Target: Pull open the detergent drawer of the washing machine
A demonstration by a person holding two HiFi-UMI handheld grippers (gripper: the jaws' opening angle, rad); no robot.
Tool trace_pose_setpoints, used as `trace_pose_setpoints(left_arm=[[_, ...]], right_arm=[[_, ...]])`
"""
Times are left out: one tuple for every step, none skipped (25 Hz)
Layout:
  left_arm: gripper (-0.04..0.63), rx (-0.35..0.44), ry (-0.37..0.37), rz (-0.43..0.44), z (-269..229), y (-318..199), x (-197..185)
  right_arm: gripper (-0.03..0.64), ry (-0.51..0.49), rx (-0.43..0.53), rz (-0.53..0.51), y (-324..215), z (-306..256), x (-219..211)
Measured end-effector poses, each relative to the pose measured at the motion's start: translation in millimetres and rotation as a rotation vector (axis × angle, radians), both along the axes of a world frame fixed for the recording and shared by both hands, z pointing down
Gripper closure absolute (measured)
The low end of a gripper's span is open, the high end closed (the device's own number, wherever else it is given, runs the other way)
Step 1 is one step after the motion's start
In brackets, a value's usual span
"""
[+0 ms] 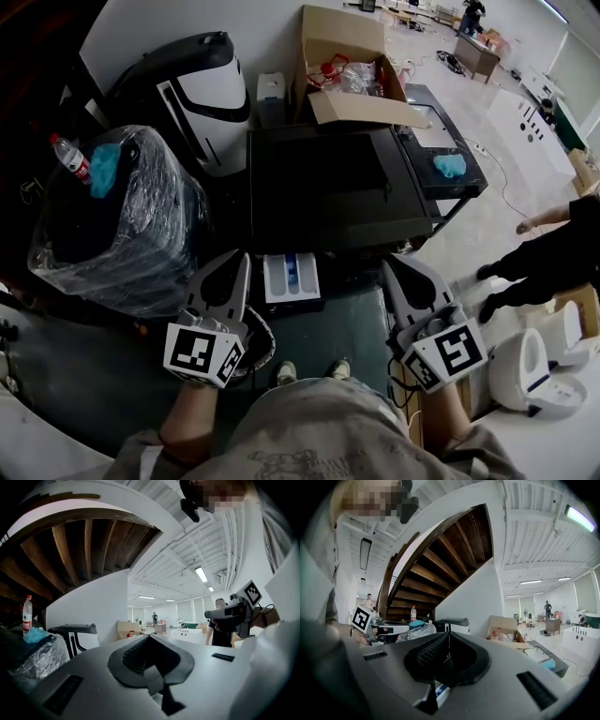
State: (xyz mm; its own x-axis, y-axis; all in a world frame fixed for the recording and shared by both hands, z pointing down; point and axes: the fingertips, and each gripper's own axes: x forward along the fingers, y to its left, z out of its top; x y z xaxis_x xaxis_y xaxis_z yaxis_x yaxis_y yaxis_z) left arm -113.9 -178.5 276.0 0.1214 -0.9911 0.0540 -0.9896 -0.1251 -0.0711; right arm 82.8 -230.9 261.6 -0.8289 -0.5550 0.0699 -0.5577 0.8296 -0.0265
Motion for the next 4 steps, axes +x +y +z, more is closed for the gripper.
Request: trace_pose_setpoints(left_arm=[[0.578, 0.000, -0.001, 0.002, -0.4, -0.1, 0.2], [0.578, 0.000, -0.001, 0.003, -0.7, -0.2, 0.3], [0.578, 0.000, -0.002, 0.004, -0.9, -0.3, 0.4], [0.578, -0.001, -0.002, 0.004, -1.1, -0.5, 0.3]], right_arm=[[0.586, 0.001, 0.000, -0.001, -0.3, 0.3, -0.5], [0.586, 0.002, -0.001, -0.001, -0.6, 0.5, -1.0], [0.586, 0.003, -0.001, -0.002, -1.0, 0.8, -1.5], [0.586, 0.003, -0.002, -0.002, -1.4, 1.2, -2.0]])
